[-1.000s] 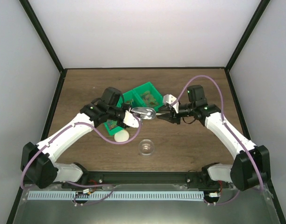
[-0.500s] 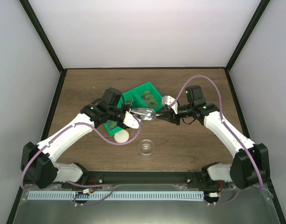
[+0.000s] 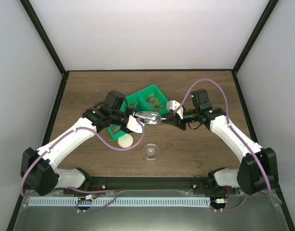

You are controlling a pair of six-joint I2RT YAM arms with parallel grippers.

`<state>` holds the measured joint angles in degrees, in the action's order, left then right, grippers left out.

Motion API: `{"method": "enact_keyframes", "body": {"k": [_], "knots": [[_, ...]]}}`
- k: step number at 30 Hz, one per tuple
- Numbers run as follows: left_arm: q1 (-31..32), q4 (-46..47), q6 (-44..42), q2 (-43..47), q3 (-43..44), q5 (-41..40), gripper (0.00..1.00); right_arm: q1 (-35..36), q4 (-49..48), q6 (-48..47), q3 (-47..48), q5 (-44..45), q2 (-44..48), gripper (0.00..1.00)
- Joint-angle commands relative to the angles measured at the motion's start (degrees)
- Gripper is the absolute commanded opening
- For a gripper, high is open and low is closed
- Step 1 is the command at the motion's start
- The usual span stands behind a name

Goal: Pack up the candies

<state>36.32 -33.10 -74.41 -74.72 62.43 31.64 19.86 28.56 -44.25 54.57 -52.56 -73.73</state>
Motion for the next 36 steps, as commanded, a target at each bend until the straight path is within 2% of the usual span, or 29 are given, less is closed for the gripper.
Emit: {"method": "enact_keyframes", "body": {"k": [1, 11, 17, 18, 21, 23, 27, 29, 33, 36], "knots": [[0.2, 0.8, -0.8, 0.8, -0.4, 3.1, 0.04, 0.5, -0.5, 0.7, 1.3, -2.6, 0.7, 0.15], [0.2, 0.5, -1.1, 0.7, -0.5, 2.9, 0.04, 0.5, -0.1, 0.9, 1.7, -4.1, 1.9, 0.1], [0.2, 0.9, -0.6, 0.4, -0.8, 2.6, 0.04, 0.5, -0.5, 1.7, 1.9, -4.1, 2.1, 0.01], [0.2, 1.5, 0.4, 0.4, -0.9, 2.3, 0.09, 0.5, -0.7, 2.4, 2.1, -3.8, 2.2, 0.01], [0.0, 3.0, 5.7, 0.1, -1.0, 0.3, 0.32, 0.4, -0.6, 4.2, 2.6, -2.0, 1.9, 0.01], [-0.8, 3.3, 9.7, 0.1, -0.8, -0.5, 0.34, 0.3, -0.7, 6.3, 3.1, -0.4, 1.4, 0.01], [-1.8, 3.9, 12.2, 0.4, -1.3, 1.0, 0.27, 0.0, -1.4, 9.1, 2.5, -1.4, 2.0, 0.01], [-1.8, 5.2, 12.2, 0.6, -1.9, 1.1, 0.26, 0.0, -2.6, 9.8, 1.7, -2.2, 2.7, 0.01], [-2.0, 5.0, 13.0, 0.8, -0.7, 0.6, 0.48, 0.1, -1.6, 10.3, 2.3, -0.7, 1.5, 0.01], [-5.2, 4.6, 19.1, 1.1, 1.4, 3.0, 0.59, 0.0, 0.1, 12.9, 3.6, 3.6, -0.3, 0.01]]}}
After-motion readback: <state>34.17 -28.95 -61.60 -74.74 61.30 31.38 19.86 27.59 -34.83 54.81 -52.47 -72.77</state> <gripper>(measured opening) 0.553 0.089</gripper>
